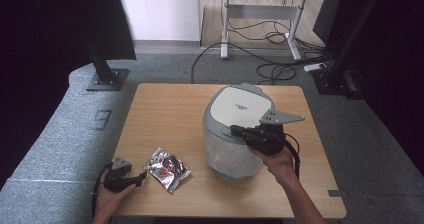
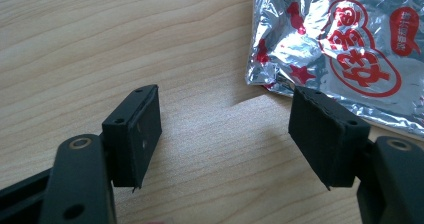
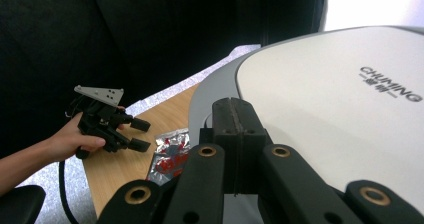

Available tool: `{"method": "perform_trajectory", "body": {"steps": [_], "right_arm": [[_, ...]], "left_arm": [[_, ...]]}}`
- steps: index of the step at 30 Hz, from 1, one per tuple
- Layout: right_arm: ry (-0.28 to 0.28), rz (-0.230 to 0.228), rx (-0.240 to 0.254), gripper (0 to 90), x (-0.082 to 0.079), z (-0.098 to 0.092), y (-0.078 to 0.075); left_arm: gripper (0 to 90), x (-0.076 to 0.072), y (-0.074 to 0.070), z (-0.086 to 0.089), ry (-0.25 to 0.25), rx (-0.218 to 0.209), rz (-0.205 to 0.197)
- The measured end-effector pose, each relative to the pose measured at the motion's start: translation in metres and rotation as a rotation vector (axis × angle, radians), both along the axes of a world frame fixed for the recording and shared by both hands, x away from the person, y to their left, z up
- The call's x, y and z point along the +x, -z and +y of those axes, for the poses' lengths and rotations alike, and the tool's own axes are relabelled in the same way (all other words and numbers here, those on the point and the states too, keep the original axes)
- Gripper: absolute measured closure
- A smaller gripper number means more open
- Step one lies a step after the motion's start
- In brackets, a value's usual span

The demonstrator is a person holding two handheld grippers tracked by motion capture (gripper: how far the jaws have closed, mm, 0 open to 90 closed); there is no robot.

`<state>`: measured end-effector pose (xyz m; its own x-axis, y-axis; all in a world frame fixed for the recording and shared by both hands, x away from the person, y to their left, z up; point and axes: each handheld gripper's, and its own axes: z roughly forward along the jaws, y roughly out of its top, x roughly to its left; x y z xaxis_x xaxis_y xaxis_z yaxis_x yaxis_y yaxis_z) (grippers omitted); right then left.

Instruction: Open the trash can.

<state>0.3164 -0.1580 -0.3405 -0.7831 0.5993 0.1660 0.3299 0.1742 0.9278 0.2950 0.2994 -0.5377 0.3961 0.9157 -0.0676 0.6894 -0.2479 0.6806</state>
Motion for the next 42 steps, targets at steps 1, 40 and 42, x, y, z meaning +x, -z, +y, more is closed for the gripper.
{"method": "perform_trajectory", "body": {"steps": [1,40,42], "right_arm": [[-0.003,0.001,0.003,89.6,0.0002,0.0002,0.0008],[-0.031,0.008,0.015,89.7,-0.0027,-0.0008,0.0039],[-0.022,0.001,0.015,89.7,-0.003,-0.0022,0.0034]], "left_arm": [[29.4,0.0,0.0,-0.0001,0.0,0.001,0.0],[29.3,0.0004,0.0005,-0.0003,-0.002,0.005,0.01],[29.3,0.0004,0.0005,0.0,-0.003,0.006,0.009]]}}
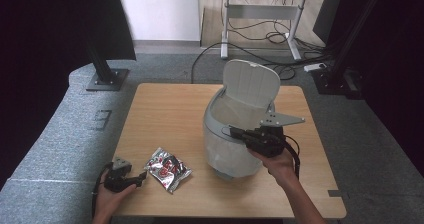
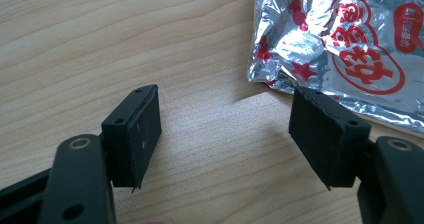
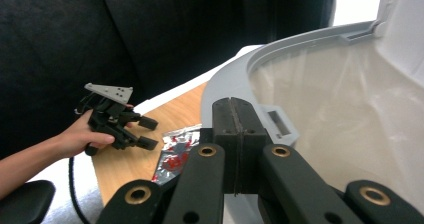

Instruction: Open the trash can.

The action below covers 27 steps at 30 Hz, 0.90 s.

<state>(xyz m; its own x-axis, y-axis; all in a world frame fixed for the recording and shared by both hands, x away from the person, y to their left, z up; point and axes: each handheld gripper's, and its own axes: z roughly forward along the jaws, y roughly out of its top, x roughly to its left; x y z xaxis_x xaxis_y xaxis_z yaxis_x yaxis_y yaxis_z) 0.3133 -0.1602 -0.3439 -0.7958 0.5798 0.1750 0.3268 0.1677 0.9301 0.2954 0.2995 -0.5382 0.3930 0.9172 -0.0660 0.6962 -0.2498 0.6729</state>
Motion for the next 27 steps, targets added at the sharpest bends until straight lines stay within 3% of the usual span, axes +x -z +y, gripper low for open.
{"method": "perform_trajectory", "body": {"steps": [6,14,27], "right_arm": [[0.07,-0.03,0.019,89.6,-0.002,-0.018,-0.003],[0.156,-0.096,-0.012,87.2,-0.011,-0.048,-0.004],[0.268,-0.116,0.002,76.0,-0.024,-0.089,0.016]], "left_arm": [[29.3,0.0,0.0,0.001,-0.004,-0.004,0.0],[29.2,0.0,0.0,-0.001,0.001,0.001,0.003],[29.3,0.0,0.0,-0.001,-0.002,-0.005,0.001]]}}
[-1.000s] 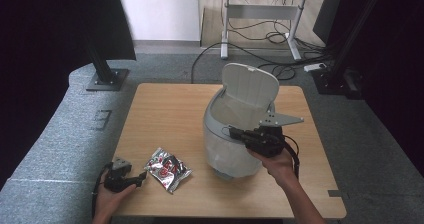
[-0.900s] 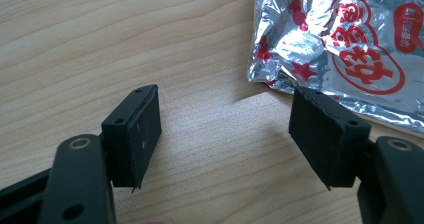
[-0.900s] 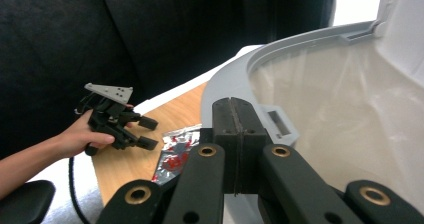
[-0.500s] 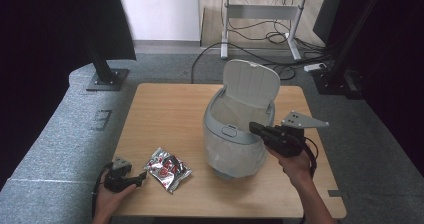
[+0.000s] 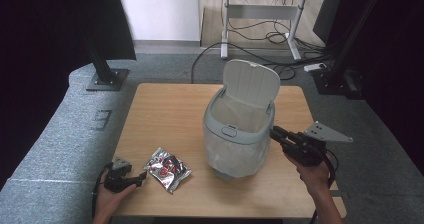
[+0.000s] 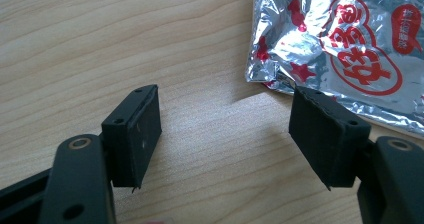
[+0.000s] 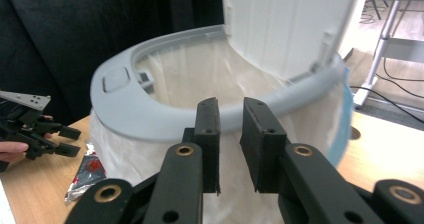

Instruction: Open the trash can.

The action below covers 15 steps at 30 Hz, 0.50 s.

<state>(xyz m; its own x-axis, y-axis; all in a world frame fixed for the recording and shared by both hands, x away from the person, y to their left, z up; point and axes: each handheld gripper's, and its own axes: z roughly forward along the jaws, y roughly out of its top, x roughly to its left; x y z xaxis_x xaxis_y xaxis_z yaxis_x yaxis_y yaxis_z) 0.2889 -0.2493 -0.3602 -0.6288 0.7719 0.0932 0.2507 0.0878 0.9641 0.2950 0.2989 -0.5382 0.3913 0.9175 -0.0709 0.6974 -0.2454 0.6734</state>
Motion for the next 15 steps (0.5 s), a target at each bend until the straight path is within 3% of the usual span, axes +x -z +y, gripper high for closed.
{"method": "perform_trajectory", "body": {"steps": [6,15], "right_arm": [[0.057,-0.022,-0.037,72.4,-0.006,-0.015,0.016],[0.099,0.036,-0.024,69.0,-0.004,-0.033,0.051]], "left_arm": [[29.0,0.0,0.0,-0.001,0.001,-0.002,0.006],[29.1,0.0,0.0,-0.001,0.005,0.001,0.007]]}}
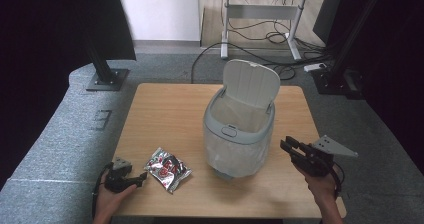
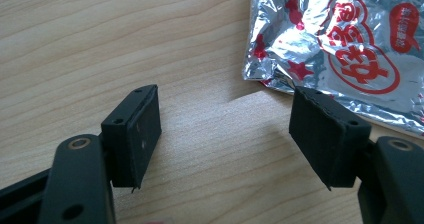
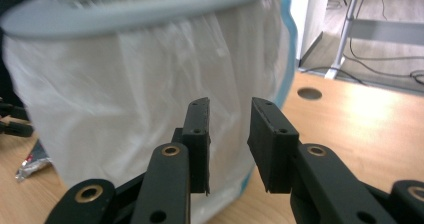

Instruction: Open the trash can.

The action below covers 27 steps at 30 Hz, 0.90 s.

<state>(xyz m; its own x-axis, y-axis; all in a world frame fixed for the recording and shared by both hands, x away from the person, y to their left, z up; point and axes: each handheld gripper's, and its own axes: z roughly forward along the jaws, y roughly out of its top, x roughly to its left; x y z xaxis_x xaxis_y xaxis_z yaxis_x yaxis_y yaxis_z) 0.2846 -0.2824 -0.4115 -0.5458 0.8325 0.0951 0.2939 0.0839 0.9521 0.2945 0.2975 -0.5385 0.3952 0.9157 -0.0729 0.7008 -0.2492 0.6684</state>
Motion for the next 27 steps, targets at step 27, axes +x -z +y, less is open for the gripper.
{"method": "perform_trajectory", "body": {"steps": [27], "right_arm": [[0.033,0.127,-0.093,62.5,0.011,-0.003,0.083]], "left_arm": [[31.1,0.0,-0.003,0.002,-0.009,-0.039,0.004]]}}
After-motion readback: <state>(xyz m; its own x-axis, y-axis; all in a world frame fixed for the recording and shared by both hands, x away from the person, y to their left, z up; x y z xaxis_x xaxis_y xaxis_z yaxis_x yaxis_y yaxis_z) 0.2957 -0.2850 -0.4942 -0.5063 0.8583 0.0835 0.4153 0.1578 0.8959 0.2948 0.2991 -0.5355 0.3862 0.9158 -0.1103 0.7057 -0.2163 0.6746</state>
